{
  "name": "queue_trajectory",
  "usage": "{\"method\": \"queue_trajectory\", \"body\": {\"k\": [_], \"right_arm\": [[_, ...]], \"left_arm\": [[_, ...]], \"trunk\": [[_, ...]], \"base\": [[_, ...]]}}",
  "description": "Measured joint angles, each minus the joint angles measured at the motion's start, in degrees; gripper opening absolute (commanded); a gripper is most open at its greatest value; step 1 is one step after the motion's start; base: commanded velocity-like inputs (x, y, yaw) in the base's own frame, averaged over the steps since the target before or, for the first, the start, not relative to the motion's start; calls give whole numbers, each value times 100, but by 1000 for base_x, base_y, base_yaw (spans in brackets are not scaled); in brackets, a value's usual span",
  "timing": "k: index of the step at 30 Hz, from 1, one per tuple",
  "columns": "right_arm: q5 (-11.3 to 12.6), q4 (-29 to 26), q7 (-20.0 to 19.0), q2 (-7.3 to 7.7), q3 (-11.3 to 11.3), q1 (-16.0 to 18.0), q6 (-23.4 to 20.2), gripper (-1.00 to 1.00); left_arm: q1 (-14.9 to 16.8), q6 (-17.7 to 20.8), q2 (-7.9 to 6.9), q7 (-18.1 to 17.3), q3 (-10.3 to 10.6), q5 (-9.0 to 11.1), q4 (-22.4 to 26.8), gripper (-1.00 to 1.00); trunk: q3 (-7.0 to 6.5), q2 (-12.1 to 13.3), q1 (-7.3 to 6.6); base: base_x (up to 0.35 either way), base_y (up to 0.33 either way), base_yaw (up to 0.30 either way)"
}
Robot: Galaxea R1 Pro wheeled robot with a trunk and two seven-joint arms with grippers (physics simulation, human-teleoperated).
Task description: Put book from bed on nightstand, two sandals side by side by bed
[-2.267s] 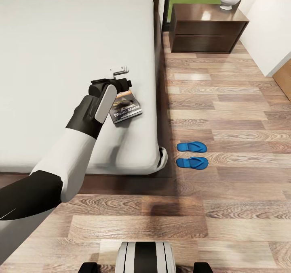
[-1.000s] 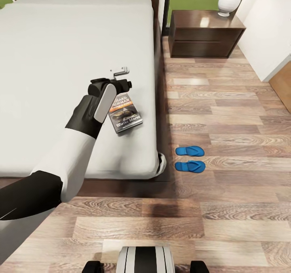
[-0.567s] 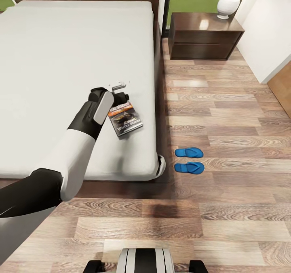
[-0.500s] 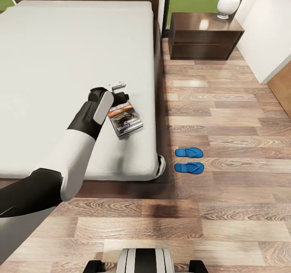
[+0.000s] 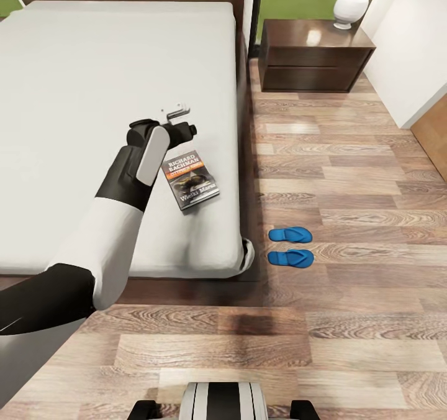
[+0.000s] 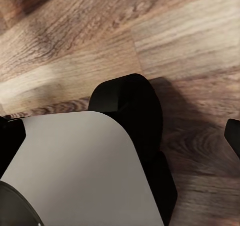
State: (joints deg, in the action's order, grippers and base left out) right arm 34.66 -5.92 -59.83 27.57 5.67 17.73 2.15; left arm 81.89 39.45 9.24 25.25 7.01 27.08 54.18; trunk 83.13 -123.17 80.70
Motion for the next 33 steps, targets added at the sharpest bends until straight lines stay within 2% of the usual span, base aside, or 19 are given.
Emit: {"method": "queue_trajectory", "body": {"k": [5, 8, 21, 27, 33], "right_arm": [[0, 0, 0, 7, 0, 0, 0, 100], [0, 0, 0, 8, -1, 0, 0, 100], [0, 0, 0, 9, 0, 0, 0, 100], [0, 0, 0, 8, 0, 0, 0, 100], [0, 0, 0, 5, 0, 0, 0, 100]], "left_arm": [[0, -4, 0, -3, -1, 0, 56, 100], [0, -1, 0, -5, -6, 0, 60, 100], [-8, 8, -4, 3, -8, 11, -7, 100], [-9, 236, -8, -10, -26, 24, -506, 100], [-1, 320, -13, -6, -32, 14, -622, 100]], "trunk": [[0, 0, 0], [-53, 119, -65], [-54, 120, -66], [-54, 120, -66], [-54, 120, -66]], "base": [[0, 0, 0], [0, 0, 0], [0, 0, 0], [0, 0, 0], [0, 0, 0]]}}
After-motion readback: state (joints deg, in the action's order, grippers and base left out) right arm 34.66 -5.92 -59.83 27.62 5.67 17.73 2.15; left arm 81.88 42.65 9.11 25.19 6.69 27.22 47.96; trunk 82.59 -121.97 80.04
